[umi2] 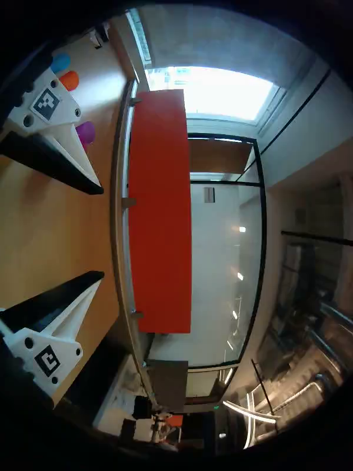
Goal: Pour water
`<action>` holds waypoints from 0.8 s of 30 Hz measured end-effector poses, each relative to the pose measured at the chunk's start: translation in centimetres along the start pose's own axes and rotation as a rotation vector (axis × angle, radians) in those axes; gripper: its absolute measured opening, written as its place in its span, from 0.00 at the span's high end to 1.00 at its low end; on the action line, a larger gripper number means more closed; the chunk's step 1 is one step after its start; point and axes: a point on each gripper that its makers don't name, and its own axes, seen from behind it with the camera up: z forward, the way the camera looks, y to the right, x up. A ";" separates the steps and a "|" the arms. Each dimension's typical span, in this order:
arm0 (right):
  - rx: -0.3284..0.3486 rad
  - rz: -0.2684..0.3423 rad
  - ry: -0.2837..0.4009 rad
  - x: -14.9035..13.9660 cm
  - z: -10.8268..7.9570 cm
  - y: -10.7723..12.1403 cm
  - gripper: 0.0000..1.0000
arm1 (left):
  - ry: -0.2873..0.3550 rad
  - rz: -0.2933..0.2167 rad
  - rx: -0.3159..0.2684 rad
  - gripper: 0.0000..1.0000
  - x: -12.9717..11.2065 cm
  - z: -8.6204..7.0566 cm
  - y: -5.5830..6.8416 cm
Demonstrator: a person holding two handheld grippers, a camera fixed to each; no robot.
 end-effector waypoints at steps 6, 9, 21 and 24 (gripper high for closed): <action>0.009 -0.030 0.022 -0.7 -0.2 -0.3 0.00 | 0.000 0.000 0.000 0.09 0.0 0.0 0.0; 0.014 -0.044 0.030 -1.4 -0.2 -0.7 0.00 | 0.000 0.000 0.000 0.10 0.0 0.0 0.1; 0.022 -0.091 0.088 -4.8 0.0 -2.4 0.00 | 0.000 0.000 0.000 0.09 0.0 0.0 0.1; 0.021 -0.082 0.101 -5.4 0.1 -2.4 0.00 | 0.000 0.000 0.000 0.09 0.1 0.0 0.1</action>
